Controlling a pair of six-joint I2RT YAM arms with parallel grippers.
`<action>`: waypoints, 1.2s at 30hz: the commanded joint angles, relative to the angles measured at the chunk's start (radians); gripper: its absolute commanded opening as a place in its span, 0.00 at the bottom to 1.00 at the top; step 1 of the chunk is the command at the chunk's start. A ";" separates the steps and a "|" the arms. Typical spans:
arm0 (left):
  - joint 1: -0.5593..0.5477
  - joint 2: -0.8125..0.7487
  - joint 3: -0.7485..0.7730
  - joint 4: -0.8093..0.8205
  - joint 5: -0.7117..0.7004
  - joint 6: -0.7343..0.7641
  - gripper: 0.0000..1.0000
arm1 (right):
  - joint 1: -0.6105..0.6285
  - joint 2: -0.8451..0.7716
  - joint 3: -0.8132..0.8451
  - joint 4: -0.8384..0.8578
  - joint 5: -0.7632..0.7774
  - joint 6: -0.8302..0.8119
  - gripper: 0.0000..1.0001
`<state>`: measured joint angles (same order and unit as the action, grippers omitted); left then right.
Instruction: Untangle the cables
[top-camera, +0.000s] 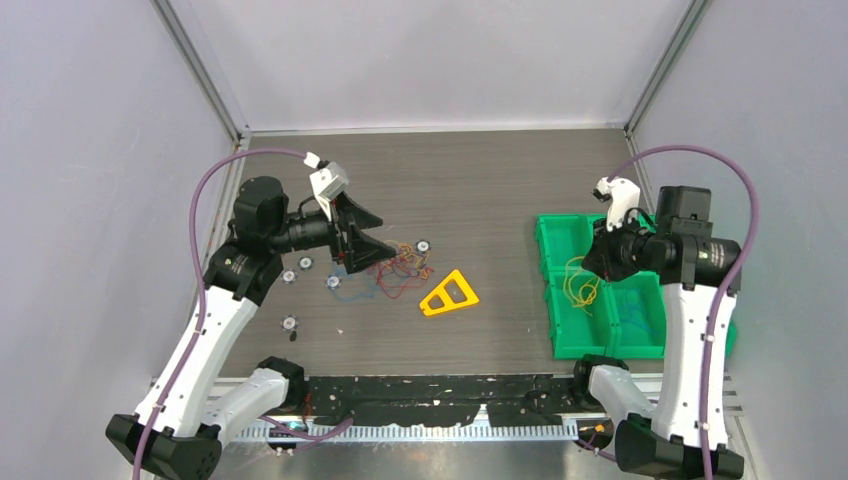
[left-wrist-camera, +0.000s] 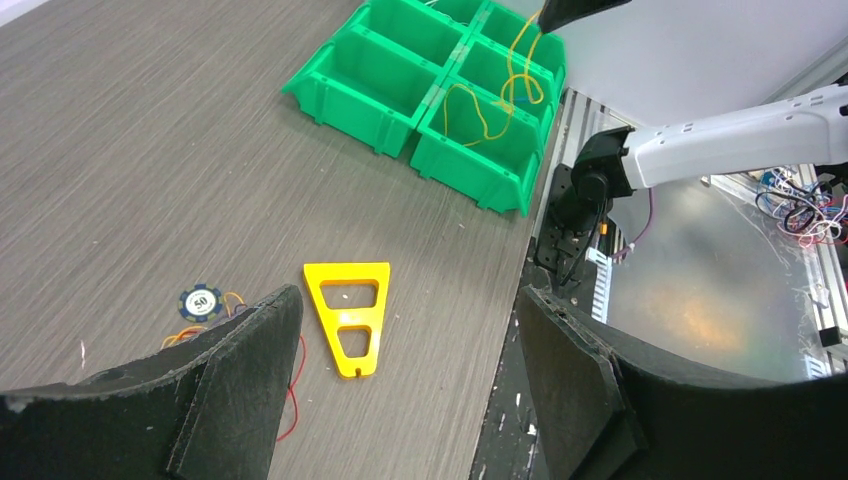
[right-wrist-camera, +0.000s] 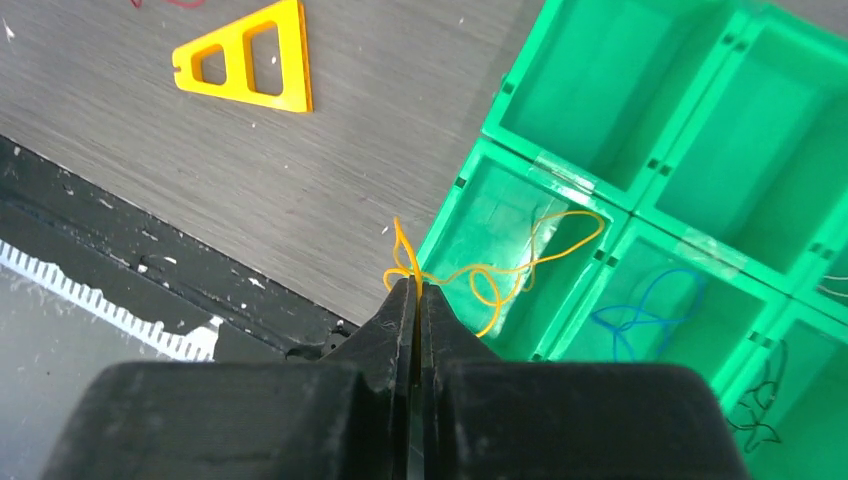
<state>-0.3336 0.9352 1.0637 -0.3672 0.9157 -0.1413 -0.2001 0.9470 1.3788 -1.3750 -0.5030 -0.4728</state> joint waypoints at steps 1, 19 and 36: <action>0.004 -0.019 0.005 -0.006 -0.004 0.023 0.80 | 0.001 -0.011 -0.128 0.140 -0.021 -0.046 0.05; 0.004 0.004 0.008 -0.091 -0.050 0.074 0.80 | -0.014 0.144 -0.617 0.561 0.251 -0.362 0.05; 0.220 0.341 0.051 -0.403 -0.182 0.201 0.75 | 0.130 0.191 -0.123 0.206 -0.073 -0.202 0.94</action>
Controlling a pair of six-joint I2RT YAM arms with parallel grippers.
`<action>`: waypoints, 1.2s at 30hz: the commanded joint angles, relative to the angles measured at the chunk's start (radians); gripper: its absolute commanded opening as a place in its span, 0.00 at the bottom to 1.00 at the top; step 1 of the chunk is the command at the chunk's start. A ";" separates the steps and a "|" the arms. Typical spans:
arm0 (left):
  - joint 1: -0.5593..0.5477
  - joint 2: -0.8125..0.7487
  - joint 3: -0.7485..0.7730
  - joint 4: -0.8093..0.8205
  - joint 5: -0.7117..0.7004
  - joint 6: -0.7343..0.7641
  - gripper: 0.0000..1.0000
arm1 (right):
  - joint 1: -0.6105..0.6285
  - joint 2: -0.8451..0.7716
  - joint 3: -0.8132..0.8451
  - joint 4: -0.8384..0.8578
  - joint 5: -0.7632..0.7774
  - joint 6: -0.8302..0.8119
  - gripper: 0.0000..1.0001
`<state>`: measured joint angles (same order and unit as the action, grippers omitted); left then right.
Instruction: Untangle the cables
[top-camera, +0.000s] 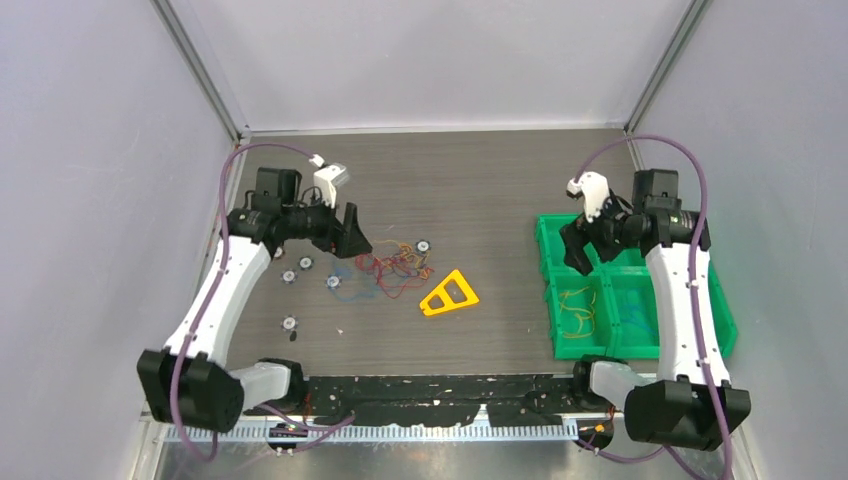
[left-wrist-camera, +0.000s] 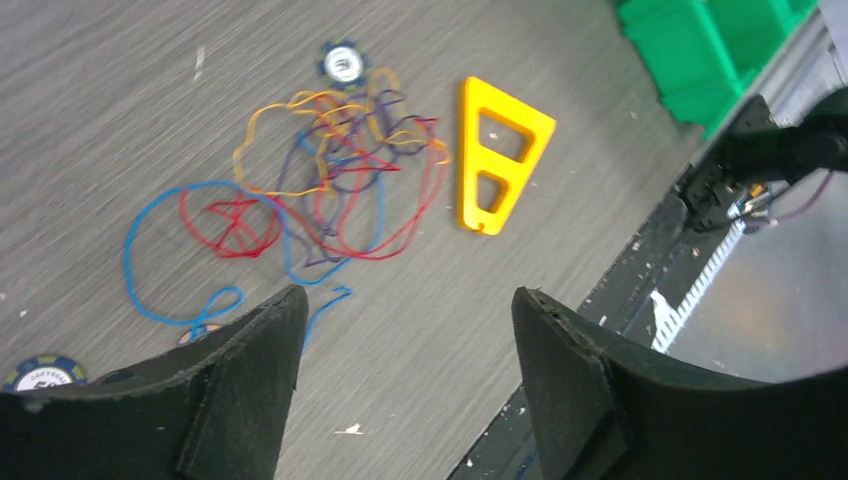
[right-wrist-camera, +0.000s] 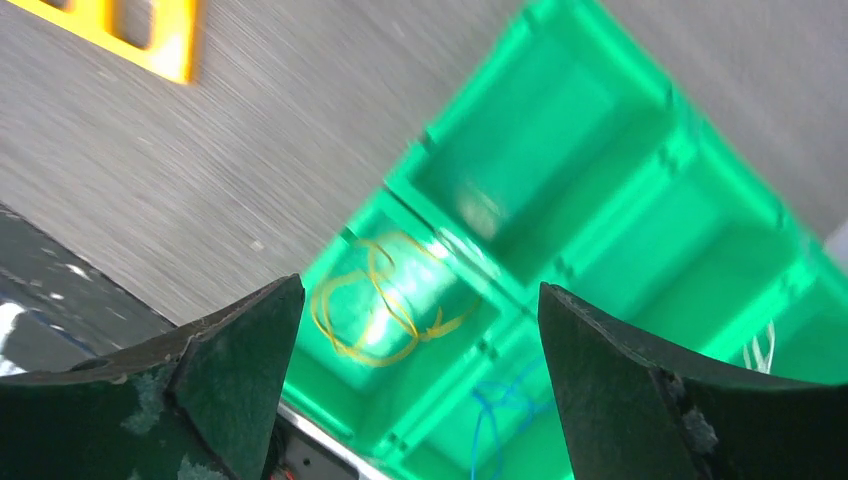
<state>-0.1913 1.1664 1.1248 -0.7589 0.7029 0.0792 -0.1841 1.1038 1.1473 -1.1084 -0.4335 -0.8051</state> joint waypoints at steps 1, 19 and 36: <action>0.088 0.149 -0.006 -0.003 0.039 -0.029 0.71 | 0.146 0.049 0.128 -0.013 -0.146 0.200 0.94; 0.094 0.589 0.010 0.180 -0.014 -0.132 0.47 | 0.773 0.894 0.584 0.492 -0.103 0.711 0.91; 0.149 0.313 -0.017 0.120 0.013 -0.109 0.00 | 0.942 1.106 0.581 0.524 0.226 0.583 0.45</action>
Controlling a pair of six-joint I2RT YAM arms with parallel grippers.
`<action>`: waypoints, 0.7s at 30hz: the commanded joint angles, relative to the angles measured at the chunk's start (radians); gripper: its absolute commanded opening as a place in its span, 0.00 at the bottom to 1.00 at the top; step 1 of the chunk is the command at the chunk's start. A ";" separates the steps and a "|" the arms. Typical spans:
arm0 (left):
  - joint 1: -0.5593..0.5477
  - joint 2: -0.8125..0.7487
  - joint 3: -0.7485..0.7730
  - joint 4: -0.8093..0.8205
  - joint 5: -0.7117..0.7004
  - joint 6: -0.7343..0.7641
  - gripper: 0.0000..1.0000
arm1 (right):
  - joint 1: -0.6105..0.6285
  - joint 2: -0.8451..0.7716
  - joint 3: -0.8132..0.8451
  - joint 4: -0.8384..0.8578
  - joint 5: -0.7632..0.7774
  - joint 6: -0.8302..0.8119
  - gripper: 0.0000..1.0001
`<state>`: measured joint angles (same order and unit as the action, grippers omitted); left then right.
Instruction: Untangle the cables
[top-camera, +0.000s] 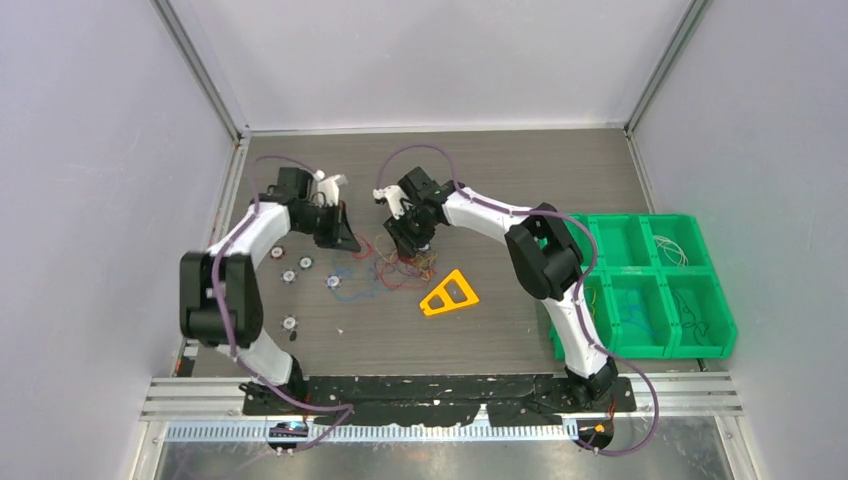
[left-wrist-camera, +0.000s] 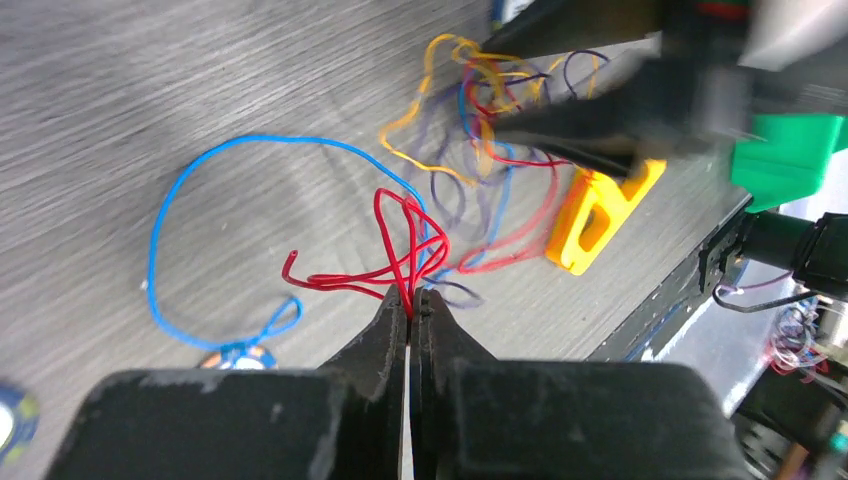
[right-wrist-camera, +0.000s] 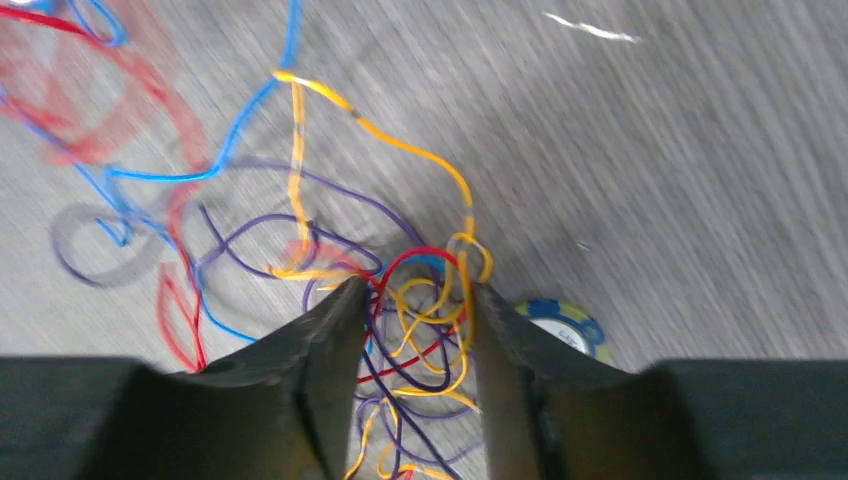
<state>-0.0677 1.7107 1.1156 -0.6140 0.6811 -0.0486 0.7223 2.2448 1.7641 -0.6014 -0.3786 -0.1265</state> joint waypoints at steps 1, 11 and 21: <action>0.030 -0.283 0.001 -0.043 0.039 0.026 0.00 | 0.041 -0.039 -0.055 0.019 0.191 -0.122 0.40; 0.152 -0.568 0.435 -0.189 0.006 0.065 0.00 | 0.059 -0.068 -0.143 0.030 0.327 -0.223 0.05; 0.205 -0.563 0.735 -0.093 0.099 -0.104 0.00 | 0.058 -0.112 -0.200 0.052 0.325 -0.243 0.05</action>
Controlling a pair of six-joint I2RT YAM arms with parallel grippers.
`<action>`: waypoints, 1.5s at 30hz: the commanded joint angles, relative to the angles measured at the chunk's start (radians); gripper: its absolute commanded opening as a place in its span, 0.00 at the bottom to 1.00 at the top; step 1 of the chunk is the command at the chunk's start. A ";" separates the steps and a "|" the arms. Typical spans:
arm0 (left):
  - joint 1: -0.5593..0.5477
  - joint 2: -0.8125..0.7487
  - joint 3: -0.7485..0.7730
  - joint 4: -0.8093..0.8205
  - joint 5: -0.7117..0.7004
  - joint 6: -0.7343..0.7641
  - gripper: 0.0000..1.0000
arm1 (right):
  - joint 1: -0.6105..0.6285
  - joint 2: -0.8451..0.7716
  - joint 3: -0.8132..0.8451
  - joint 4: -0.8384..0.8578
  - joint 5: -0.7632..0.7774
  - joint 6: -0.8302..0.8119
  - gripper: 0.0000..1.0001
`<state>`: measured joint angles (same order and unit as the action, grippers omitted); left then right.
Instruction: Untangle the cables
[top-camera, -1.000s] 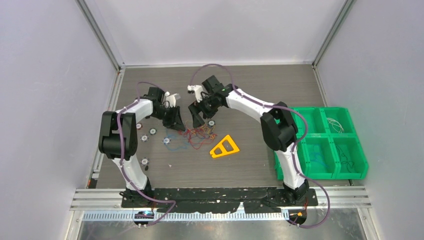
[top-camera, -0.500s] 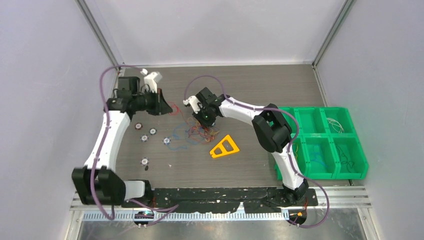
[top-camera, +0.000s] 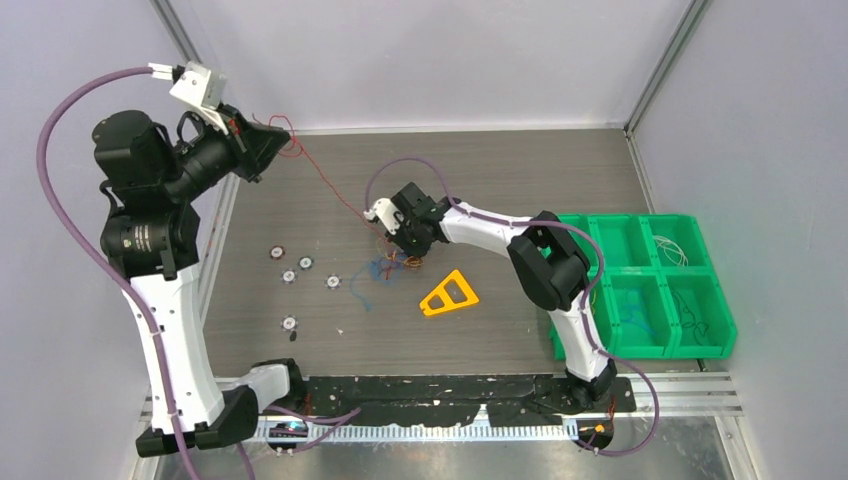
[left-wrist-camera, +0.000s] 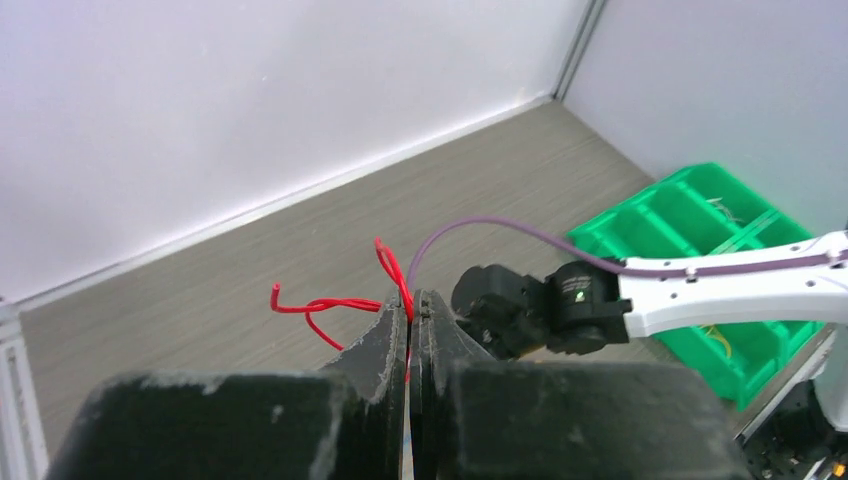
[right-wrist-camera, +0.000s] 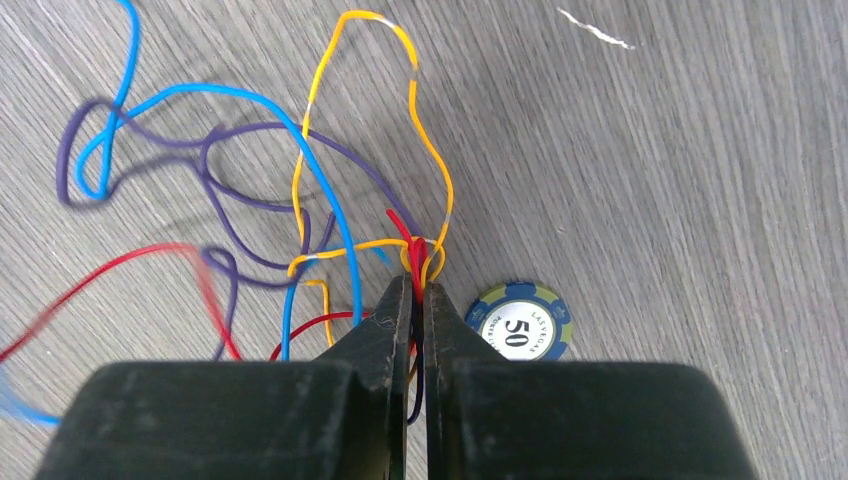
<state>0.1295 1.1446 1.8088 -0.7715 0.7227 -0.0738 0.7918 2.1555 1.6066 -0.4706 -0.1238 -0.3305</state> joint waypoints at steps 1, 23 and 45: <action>0.010 -0.004 0.052 0.089 0.056 -0.083 0.00 | -0.011 -0.027 -0.050 -0.078 0.070 -0.040 0.05; 0.181 0.040 0.510 0.386 -0.201 -0.337 0.00 | -0.011 -0.062 -0.091 -0.070 0.090 -0.050 0.05; 0.188 -0.003 -0.026 0.141 0.127 -0.295 0.00 | -0.062 -0.139 0.014 -0.190 0.013 -0.057 0.59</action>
<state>0.3111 1.1595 1.9308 -0.5632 0.6449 -0.3847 0.7498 2.1014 1.5536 -0.5407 -0.0322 -0.3908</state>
